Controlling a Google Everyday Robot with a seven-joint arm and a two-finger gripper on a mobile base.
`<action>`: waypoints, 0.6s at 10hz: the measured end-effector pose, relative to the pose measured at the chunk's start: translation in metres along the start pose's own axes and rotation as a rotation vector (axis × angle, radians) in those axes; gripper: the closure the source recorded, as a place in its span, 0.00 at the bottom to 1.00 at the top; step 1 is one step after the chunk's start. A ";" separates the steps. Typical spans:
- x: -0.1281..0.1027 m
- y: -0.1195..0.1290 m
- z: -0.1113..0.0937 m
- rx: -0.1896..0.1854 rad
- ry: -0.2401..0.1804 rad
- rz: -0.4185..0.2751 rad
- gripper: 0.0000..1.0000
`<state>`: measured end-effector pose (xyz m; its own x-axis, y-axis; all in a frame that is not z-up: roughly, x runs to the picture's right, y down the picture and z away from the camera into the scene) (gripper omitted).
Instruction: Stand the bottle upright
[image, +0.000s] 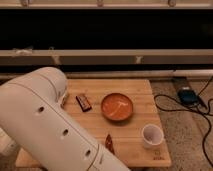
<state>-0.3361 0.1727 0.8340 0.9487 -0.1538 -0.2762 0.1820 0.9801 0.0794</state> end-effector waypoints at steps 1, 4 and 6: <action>0.000 0.000 0.000 0.000 0.000 0.000 0.35; 0.000 0.000 0.000 0.000 0.000 -0.001 0.35; -0.001 -0.002 -0.002 0.013 -0.008 -0.006 0.35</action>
<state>-0.3379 0.1707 0.8325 0.9495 -0.1608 -0.2694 0.1912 0.9774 0.0906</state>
